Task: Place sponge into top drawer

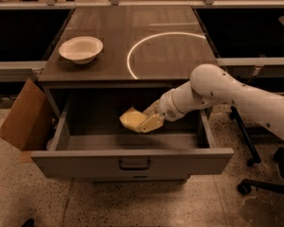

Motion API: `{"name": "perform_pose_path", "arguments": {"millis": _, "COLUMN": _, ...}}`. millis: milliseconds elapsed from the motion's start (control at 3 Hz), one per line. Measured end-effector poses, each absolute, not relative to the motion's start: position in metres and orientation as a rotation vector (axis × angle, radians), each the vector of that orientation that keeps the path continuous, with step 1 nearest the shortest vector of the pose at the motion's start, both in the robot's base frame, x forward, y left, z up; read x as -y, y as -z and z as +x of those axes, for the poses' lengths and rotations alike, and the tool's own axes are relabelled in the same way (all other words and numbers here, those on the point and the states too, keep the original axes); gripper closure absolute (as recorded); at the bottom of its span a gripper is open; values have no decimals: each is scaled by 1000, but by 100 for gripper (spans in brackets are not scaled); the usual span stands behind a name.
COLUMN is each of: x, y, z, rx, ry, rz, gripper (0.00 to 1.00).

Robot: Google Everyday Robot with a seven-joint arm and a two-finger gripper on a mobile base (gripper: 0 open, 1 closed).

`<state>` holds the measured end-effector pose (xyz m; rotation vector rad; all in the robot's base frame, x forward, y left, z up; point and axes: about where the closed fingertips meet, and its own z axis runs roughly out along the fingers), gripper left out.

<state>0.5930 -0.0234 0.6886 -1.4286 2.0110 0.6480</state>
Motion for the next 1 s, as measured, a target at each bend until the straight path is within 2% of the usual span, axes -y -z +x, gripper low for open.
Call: {"name": "perform_pose_path", "arguments": {"millis": 1000, "x": 29, "y": -665, "z": 598, "rx": -2088, "ry": -618, "rz": -1400, "gripper": 7}}
